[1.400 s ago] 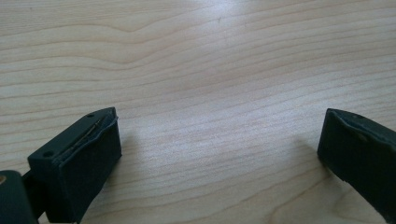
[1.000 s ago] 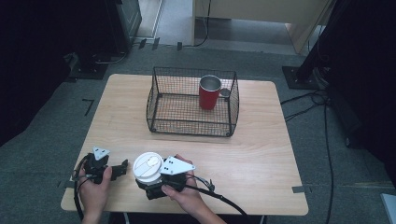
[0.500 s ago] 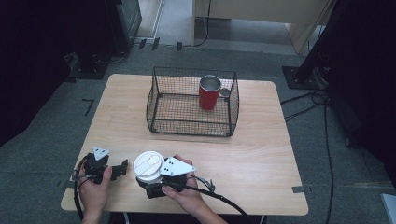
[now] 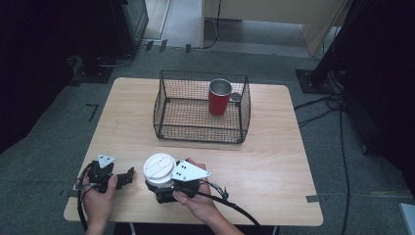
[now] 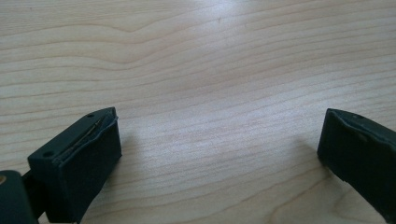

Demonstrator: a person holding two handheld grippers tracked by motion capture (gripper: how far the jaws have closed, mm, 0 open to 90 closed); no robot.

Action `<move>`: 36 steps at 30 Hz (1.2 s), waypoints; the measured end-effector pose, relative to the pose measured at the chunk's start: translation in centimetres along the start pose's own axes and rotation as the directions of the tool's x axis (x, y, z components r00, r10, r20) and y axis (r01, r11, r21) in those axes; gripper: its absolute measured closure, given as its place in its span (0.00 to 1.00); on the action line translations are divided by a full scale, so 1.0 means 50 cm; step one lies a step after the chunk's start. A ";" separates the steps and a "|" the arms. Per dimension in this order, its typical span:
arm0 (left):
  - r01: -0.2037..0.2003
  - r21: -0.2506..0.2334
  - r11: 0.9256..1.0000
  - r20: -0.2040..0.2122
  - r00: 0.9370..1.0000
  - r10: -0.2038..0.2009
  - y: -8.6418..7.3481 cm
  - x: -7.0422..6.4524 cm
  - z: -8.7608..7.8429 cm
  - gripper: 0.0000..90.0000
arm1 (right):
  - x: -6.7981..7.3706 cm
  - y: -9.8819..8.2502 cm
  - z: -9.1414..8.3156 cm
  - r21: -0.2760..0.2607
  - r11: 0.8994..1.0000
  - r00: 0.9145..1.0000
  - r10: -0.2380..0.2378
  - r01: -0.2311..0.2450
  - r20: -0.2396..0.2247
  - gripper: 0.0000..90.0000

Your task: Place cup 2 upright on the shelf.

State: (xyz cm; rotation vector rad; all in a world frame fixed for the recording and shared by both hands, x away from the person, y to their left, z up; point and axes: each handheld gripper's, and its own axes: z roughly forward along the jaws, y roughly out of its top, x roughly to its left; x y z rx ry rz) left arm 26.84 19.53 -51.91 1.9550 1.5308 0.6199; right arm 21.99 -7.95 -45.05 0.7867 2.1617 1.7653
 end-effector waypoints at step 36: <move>0.002 -0.001 1.000 0.000 1.000 -0.002 0.000 0.000 0.000 0.00 | -0.034 0.076 -0.031 -0.079 0.996 0.997 -0.047 0.052 0.058 0.17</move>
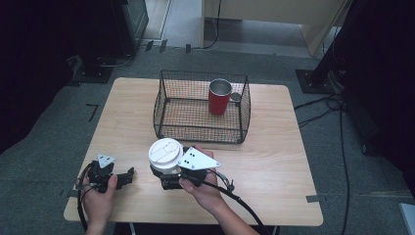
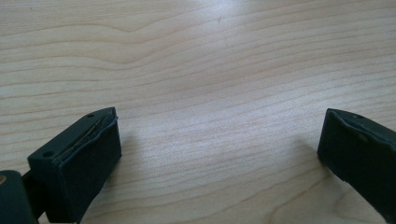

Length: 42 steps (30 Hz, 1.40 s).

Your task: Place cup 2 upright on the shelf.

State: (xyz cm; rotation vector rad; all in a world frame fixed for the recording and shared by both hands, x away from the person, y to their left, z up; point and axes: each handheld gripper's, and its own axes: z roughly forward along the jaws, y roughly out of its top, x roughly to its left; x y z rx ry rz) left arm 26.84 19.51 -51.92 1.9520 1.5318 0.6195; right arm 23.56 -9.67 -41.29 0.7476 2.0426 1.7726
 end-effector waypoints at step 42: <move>-0.002 0.001 1.000 0.000 1.000 0.002 0.000 0.000 0.000 0.00 | -0.082 0.110 0.009 -0.073 0.996 0.994 -0.038 0.046 0.104 0.18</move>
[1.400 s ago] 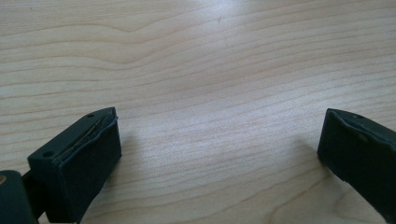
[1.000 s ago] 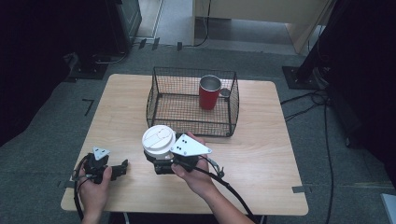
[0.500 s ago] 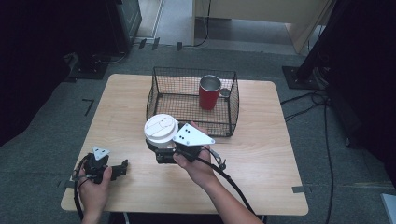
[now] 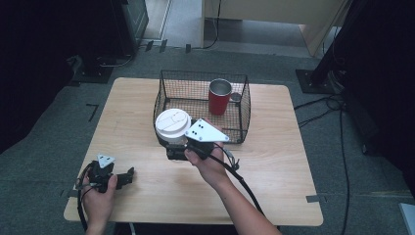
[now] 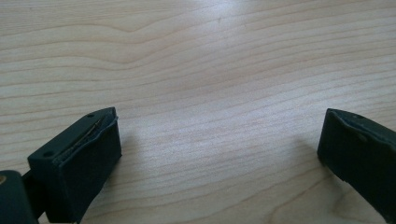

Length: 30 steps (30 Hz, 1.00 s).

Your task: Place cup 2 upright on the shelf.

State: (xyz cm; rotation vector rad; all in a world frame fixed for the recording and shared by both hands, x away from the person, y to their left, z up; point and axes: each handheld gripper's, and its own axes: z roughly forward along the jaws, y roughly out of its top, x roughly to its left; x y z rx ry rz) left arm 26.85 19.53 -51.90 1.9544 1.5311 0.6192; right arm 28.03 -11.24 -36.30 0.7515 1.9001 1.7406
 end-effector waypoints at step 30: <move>0.000 0.001 1.000 0.000 1.000 0.000 0.000 0.000 0.000 0.00 | -0.080 0.050 0.039 -0.028 1.000 0.994 0.010 -0.007 0.108 0.18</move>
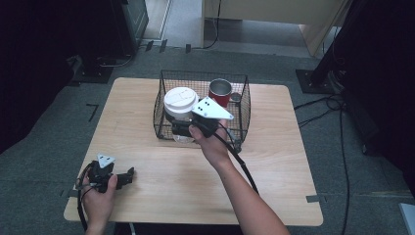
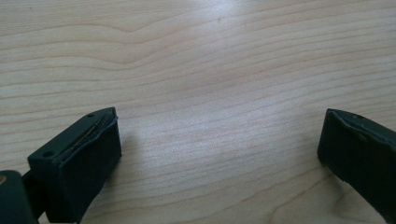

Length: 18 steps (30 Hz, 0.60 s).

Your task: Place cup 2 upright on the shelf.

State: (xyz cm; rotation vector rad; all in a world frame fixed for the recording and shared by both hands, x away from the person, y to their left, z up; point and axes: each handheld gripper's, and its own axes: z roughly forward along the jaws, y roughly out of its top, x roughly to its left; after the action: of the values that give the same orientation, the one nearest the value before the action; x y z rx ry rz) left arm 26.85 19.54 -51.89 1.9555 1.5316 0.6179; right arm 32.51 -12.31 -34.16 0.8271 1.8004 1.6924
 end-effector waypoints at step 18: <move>0.001 -0.001 1.000 0.000 1.000 -0.001 0.000 0.000 0.000 0.00 | -0.028 0.029 0.045 -0.009 1.000 0.999 0.007 -0.007 0.049 0.17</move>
State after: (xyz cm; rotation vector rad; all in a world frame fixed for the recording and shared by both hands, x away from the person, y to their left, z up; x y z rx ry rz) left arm 26.85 19.53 -51.90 1.9540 1.5324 0.6177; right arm 35.23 -11.78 -32.91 0.8647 1.7586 1.6689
